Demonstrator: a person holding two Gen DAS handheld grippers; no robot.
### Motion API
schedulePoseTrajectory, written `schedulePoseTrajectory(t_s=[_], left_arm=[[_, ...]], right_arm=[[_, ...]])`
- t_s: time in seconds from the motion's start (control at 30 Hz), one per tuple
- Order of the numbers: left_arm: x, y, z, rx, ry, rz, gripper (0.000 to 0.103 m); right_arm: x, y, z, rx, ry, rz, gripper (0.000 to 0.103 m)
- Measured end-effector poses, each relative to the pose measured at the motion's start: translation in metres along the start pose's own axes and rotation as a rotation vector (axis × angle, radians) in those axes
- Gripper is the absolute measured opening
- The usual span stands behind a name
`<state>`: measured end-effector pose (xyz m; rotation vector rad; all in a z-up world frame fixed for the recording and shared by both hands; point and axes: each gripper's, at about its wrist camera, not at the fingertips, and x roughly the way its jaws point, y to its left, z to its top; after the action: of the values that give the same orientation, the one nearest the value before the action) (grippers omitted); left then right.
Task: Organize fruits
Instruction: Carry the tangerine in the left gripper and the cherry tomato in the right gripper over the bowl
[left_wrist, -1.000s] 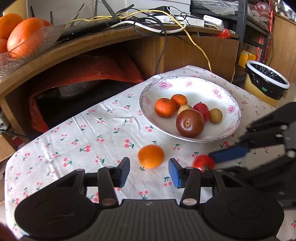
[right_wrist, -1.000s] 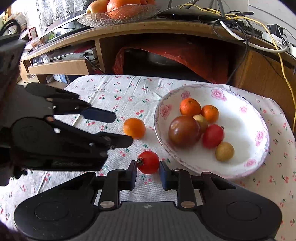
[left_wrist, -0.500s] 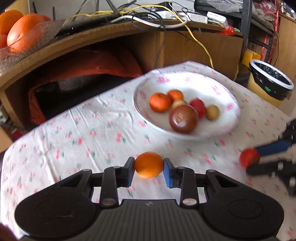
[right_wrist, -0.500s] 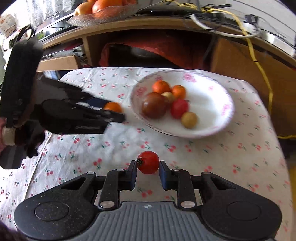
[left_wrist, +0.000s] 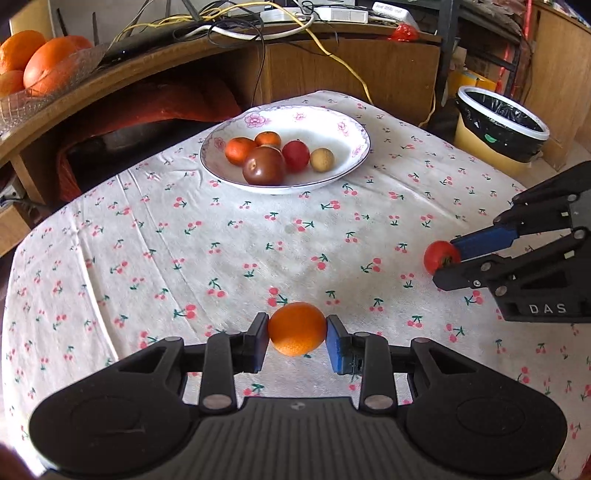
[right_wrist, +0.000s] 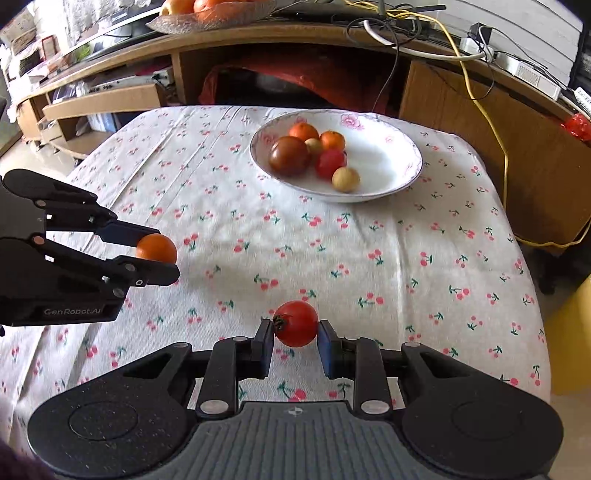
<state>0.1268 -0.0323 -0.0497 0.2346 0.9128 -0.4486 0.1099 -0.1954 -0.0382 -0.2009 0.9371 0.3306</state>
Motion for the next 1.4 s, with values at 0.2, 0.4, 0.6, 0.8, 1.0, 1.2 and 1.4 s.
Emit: schedulePoseTrajectory(t_s=[0.2,0.4,0.6,0.8,1.0,1.2,1.4], left_arm=[[0.006,-0.004,-0.003,0.024,-0.001,0.005,0.041],[0.005,-0.006,-0.005,0.041,-0.011,0.016,0.042],[0.002,-0.013,-0.007,0.047,-0.012,0.064,0.041],[-0.004,-0.01,0.01,0.009,0.013,0.084,0.041],[-0.005,0.005,0.041,0.027,-0.046,0.081,0.041],[0.012,0.013,0.077,0.029,-0.092,0.088,0.041],[0.034,0.022,0.103,0.024,-0.108,0.107,0.041]], right_arm=[[0.002,-0.004,-0.004,-0.001,0.009,-0.001,0.022],[0.009,-0.005,-0.001,-0.006,0.007,-0.007,0.025],[0.011,-0.005,-0.004,-0.014,0.019,-0.003,0.022],[0.004,-0.006,0.001,-0.004,0.026,0.032,0.021],[-0.005,-0.006,0.022,0.01,-0.04,0.041,0.021],[0.004,-0.02,0.058,0.057,-0.091,0.019,0.021],[0.021,-0.039,0.087,0.077,-0.123,-0.017,0.021]])
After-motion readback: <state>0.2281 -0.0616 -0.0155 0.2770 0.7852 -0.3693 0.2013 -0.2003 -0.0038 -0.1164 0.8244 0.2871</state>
